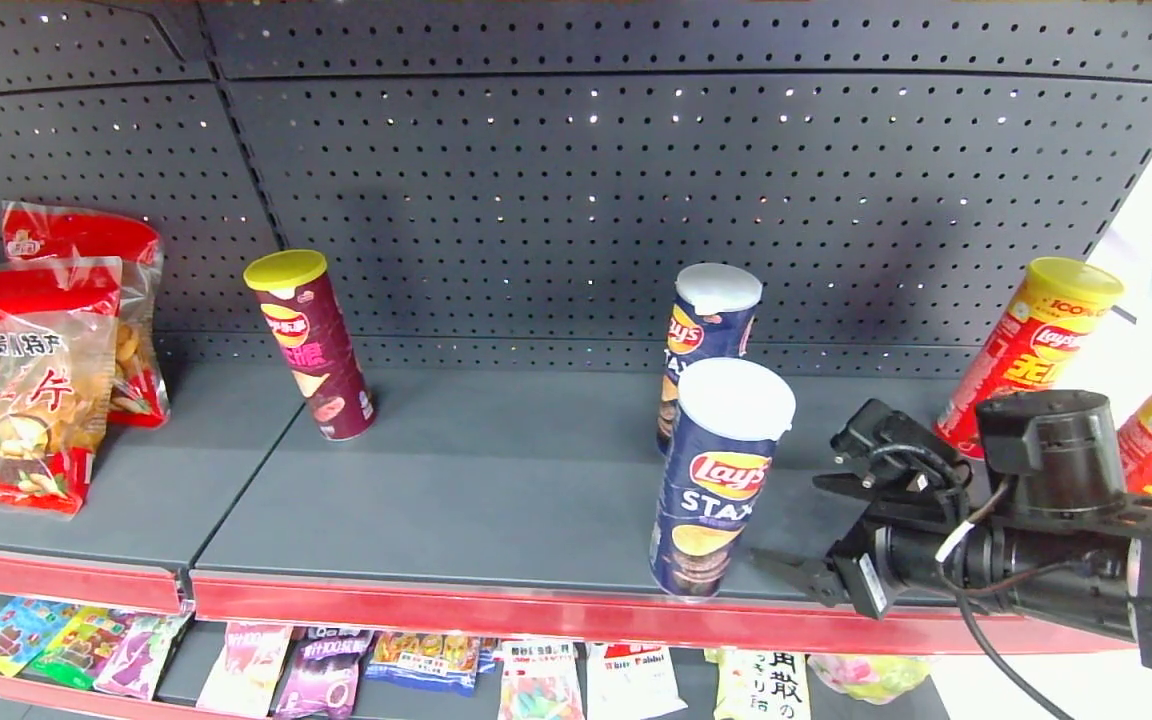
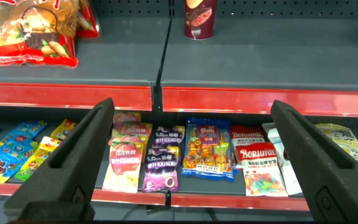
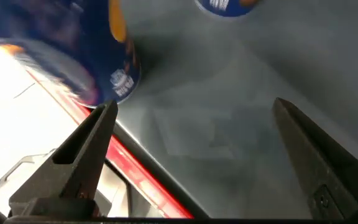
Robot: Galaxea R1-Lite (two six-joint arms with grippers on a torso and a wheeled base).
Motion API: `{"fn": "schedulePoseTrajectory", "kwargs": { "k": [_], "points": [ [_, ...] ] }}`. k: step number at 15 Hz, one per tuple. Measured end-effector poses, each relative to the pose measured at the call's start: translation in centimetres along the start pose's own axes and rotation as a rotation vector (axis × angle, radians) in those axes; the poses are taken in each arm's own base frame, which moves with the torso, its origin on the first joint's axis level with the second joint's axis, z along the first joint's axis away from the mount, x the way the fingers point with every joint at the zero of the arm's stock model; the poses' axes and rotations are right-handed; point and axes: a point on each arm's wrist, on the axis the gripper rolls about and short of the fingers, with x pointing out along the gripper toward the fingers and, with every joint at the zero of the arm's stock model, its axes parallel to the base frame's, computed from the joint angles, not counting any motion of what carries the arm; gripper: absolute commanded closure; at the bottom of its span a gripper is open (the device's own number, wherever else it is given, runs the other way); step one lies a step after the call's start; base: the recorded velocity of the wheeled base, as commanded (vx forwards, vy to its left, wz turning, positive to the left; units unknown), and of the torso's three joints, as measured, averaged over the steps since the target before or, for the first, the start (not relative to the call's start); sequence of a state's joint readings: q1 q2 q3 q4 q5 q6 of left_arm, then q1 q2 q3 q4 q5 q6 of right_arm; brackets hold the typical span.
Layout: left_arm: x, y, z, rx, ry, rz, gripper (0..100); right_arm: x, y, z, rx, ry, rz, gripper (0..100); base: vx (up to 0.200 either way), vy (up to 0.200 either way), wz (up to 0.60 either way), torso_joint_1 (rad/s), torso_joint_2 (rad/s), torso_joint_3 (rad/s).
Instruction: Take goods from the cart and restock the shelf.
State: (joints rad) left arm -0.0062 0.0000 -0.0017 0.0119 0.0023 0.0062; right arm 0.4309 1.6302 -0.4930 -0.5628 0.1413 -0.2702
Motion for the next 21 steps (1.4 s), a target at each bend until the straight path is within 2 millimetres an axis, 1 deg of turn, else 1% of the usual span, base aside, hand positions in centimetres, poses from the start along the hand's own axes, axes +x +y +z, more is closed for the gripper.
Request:
{"fn": "schedulePoseTrajectory", "kwargs": {
  "k": [6, 12, 21],
  "points": [
    [0.0, 0.0, 0.0, 0.0, 0.0, 0.0, 0, 1.5, 0.0, -0.7, 0.006, 0.05, 0.012, 0, 0.0, 0.0, 0.0, 0.0, 0.0, 0.0],
    [0.0, 0.0, 0.0, 0.0, 0.0, 0.001, 0, 2.7, -0.3, -0.3, 0.01, 0.055, 0.011, 0, 0.0, 0.0, 0.0, 0.0, 0.0, 0.0],
    [0.0, 0.0, 0.0, 0.0, 0.0, 0.0, 0, 3.8, 0.1, 0.2, 0.001, 0.053, 0.025, 0, 0.0, 0.0, 0.0, 0.0, 0.0, 0.0]
  ]
}}
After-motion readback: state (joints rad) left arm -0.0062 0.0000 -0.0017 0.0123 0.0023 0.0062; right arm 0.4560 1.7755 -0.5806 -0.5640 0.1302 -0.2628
